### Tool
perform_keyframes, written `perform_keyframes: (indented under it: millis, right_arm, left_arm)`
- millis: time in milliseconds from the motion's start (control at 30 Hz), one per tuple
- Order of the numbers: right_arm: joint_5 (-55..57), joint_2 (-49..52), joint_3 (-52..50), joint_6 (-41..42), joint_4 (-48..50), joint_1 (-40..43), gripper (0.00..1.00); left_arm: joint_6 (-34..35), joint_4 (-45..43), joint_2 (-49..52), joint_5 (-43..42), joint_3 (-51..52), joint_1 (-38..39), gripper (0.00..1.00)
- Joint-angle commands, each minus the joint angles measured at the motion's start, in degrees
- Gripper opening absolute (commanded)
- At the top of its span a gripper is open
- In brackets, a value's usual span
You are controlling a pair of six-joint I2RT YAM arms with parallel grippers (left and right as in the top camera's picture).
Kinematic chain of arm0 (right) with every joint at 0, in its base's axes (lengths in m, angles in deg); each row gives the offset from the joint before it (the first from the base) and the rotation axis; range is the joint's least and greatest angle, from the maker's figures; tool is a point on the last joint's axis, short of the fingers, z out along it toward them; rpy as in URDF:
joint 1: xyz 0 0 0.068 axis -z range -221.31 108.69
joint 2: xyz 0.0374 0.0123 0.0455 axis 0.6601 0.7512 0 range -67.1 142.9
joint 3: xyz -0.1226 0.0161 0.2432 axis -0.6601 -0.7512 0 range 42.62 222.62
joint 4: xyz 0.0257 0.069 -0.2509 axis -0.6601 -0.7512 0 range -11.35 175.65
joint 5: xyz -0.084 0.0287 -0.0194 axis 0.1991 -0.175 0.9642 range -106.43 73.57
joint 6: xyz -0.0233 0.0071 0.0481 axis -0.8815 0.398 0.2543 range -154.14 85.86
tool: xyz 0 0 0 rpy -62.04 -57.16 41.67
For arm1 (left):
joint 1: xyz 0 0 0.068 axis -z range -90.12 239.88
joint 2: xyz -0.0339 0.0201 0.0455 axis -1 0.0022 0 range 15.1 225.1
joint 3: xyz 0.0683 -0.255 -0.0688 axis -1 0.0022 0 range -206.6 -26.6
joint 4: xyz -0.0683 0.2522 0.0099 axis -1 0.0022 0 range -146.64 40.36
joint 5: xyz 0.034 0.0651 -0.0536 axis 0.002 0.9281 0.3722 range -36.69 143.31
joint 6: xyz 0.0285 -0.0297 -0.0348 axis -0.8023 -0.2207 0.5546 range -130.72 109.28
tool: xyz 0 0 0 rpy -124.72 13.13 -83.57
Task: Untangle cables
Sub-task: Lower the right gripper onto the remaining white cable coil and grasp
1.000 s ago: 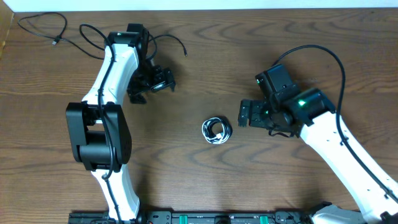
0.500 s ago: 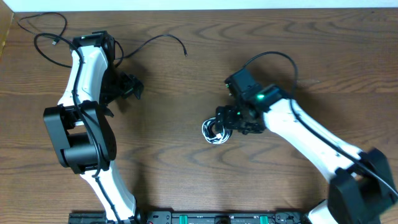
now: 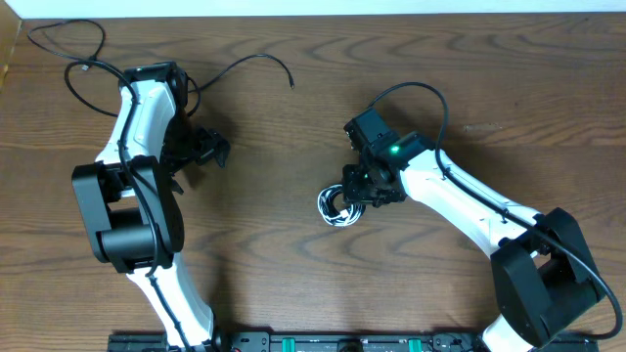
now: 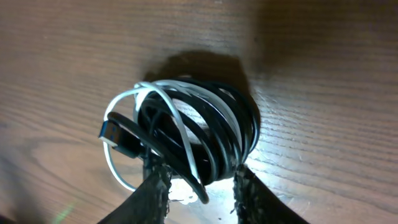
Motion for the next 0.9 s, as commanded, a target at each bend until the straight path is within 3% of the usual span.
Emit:
perform_keyframes:
  millis: [0, 67, 200, 567, 867]
  right_arm:
    - [-0.2, -0.5, 1.6, -5.4, -0.4, -0.3, 0.36]
    - [-0.5, -0.4, 1.6, -7.5, -0.7, -0.5, 0.42]
    - [-0.6, -0.4, 1.6, -12.9, -1.2, -1.8, 0.43]
    - [8.5, -0.4, 1.5, -14.5, 0.6, -5.7, 0.36]
    - [9.1, -0.4, 1.1, -14.5, 1.6, -5.7, 0.33]
  left_arm:
    - [0.9, 0.0, -0.2, 0.7, 0.2, 0.1, 0.99]
    - [0.9, 0.0, -0.2, 0.7, 0.2, 0.1, 0.99]
    - [0.9, -0.2, -0.2, 0.7, 0.2, 0.1, 0.99]
    - [0.9, -0.2, -0.2, 0.7, 0.2, 0.1, 0.99]
    - [0.9, -0.2, -0.2, 0.7, 0.2, 0.1, 0.99]
